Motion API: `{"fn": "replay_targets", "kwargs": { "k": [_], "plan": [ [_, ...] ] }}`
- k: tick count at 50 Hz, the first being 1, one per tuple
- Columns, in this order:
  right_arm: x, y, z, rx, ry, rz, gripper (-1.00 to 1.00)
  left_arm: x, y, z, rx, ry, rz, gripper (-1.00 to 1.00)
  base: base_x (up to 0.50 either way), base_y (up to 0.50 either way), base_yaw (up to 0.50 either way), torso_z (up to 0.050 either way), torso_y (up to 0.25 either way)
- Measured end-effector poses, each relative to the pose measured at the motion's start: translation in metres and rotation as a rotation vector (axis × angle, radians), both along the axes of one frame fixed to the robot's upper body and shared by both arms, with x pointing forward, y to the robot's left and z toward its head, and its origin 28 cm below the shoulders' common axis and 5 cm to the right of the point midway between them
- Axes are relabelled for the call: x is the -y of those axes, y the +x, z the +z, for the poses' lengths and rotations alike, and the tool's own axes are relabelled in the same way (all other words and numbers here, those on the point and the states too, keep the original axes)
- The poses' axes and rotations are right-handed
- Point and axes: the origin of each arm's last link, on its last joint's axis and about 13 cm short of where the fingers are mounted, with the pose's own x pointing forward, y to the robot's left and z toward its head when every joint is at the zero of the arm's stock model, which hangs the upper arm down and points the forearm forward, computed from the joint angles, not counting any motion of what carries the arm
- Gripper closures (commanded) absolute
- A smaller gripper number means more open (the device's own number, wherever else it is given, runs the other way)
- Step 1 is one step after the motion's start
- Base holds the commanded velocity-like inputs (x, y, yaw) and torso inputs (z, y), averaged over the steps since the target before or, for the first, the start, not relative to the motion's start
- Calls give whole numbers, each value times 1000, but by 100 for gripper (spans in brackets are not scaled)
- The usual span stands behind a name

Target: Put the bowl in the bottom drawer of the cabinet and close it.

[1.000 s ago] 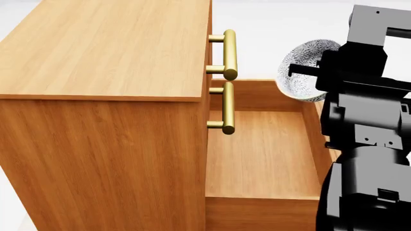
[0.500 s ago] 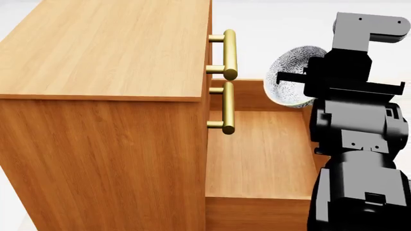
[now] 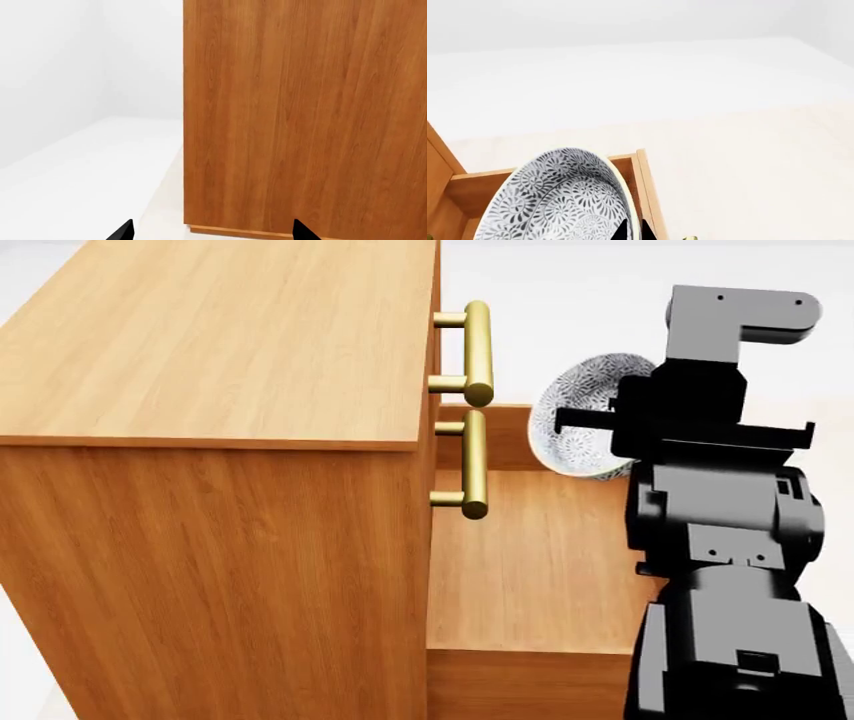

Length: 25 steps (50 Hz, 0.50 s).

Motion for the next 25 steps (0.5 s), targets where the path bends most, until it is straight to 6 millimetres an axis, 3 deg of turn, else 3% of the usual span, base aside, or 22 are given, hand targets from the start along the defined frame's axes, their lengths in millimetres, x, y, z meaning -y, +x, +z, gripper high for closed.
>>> {"fn": "replay_targets", "kwargs": {
  "k": [25],
  "plan": [
    [-6, -2, -16, -30, -5, 26, 100, 0, 0, -1, 0, -2, 0, -100, 0, 0, 0, 0, 0]
  ]
}}
